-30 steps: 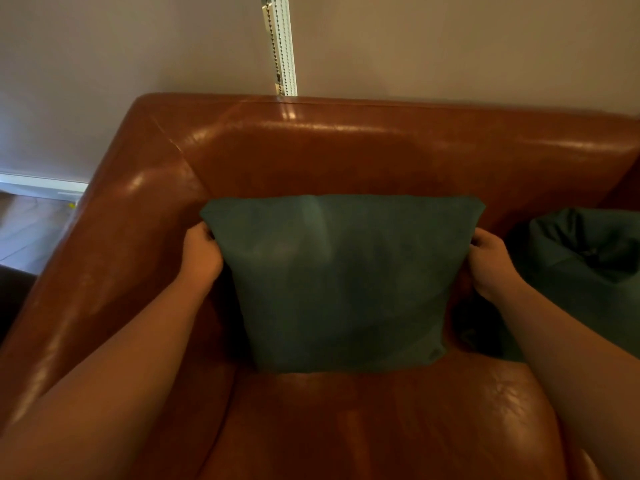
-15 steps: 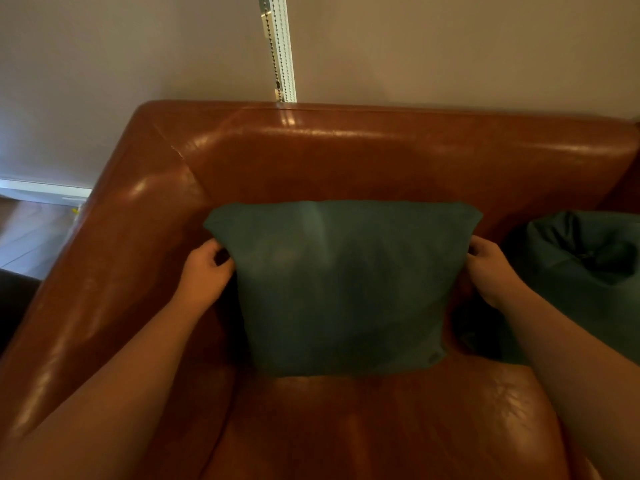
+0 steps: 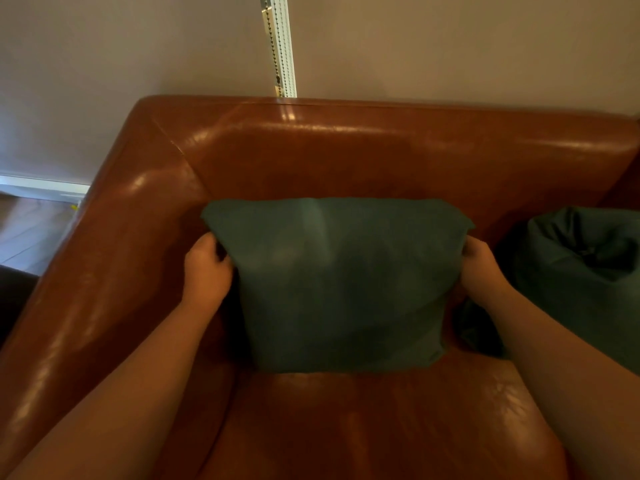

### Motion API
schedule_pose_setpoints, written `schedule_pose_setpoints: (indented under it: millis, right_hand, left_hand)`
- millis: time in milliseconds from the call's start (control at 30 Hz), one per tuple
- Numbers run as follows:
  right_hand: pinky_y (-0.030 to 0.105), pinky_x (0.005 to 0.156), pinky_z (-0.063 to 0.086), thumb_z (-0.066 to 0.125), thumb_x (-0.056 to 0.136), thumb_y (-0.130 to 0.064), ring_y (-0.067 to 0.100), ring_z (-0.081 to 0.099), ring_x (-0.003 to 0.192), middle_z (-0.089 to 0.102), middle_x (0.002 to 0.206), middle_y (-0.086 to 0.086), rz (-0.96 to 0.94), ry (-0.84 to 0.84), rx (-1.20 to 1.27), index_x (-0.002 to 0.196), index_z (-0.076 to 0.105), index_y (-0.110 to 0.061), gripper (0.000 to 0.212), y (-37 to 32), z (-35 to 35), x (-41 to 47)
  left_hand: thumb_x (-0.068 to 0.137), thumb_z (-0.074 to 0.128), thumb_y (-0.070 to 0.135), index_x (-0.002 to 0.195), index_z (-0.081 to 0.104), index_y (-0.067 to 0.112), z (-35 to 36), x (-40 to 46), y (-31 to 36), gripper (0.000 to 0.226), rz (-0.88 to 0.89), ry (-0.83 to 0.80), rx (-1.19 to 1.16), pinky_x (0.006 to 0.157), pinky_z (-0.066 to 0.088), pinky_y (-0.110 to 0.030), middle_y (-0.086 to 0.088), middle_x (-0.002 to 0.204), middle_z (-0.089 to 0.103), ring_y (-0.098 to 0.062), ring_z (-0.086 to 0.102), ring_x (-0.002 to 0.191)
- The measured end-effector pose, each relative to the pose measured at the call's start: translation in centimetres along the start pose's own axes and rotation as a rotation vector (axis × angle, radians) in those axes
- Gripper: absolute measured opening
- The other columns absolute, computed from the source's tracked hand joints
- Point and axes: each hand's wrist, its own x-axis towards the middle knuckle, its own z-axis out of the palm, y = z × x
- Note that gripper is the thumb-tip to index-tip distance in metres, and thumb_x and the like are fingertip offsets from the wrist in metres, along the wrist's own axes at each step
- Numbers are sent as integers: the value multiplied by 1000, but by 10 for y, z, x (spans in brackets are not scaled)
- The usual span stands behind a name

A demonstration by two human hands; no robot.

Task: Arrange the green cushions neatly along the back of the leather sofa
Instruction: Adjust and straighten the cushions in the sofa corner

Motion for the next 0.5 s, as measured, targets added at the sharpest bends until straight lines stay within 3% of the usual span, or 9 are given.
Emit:
schedule_pose_setpoints:
  millis: [133,267,500]
  right_hand:
    - [37,85,50,49,96,-5,14,62,87,65,106,7,59,-103,-73,113,62,-11,22,2,-16,0]
    - [38,85,45,51,93,4,27,59,103,63,112,14,-6,-74,-145,117,61,1,27,3,-6,1]
    - [28,81,39,51,92,5,27,54,107,58,119,18,-42,-109,-262,126,53,4,33,7,0,6]
  left_hand:
    - [88,56,4,93,63,1,-9,-8,-12,9,-148,155,5,69,35,-26,-15,86,63,-27,58,80]
    - [90,53,6,96,58,-1,6,-16,0,10,-258,224,-52,65,29,-21,-8,85,55,-20,50,81]
    - [91,52,5,96,57,-2,14,-13,4,11,-269,245,-77,65,27,-19,-8,85,53,-19,48,80]
